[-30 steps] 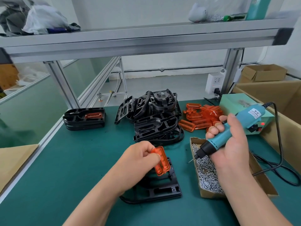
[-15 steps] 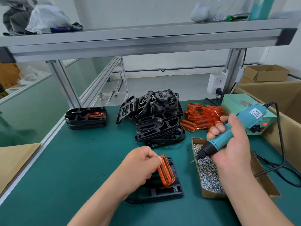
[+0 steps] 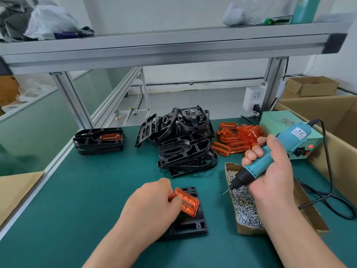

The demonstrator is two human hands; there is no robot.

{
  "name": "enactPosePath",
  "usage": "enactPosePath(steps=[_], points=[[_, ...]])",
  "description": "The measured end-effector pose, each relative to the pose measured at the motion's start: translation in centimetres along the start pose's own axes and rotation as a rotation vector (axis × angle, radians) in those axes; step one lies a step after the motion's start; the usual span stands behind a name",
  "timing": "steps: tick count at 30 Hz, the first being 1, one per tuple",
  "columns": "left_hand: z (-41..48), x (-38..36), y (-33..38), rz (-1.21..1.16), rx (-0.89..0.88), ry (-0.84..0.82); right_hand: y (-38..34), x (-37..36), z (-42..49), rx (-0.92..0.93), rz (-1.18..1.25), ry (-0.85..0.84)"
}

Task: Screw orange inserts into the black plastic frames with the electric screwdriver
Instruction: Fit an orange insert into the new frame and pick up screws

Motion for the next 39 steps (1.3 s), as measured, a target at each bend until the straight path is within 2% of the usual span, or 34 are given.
enactPosePath(steps=[4, 8, 14, 18, 21, 31, 39], points=[[-0.4, 0.4, 0.2, 0.230, -0.022, -0.051, 0.0, -0.1, -0.1, -0.005, -0.003, -0.006], [-0.5, 0.5, -0.2, 0.336, -0.023, -0.093, 0.1, -0.1, -0.1, -0.002, -0.013, -0.011], [-0.3, 1.3, -0.7, 0.216, -0.068, -0.002, 0.1, 0.0, -0.1, 0.001, -0.009, -0.012], [-0.1, 1.0, -0.3, 0.094, -0.154, -0.079, 0.1, -0.1, 0.0, -0.004, -0.009, -0.012], [-0.2, 0.5, -0.3, 0.116, -0.203, -0.145, 0.0, -0.1, 0.0, 0.003, -0.012, -0.016], [0.1, -1.3, -0.6, 0.194, -0.157, -0.183, 0.0, -0.1, -0.2, 0.001, -0.014, -0.011], [0.2, -1.4, -0.4, 0.189, -0.189, -0.209, 0.1, -0.2, -0.2, -0.002, -0.017, -0.024]])
Point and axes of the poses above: each hand's wrist, its own z-axis towards the middle knuckle, its own x-axis out of the back of the hand, y = z × x, the point moved 6 cm from there along z, towards the middle knuckle, and after that the axes turned 15 degrees about -x, right-handed, at the moved point
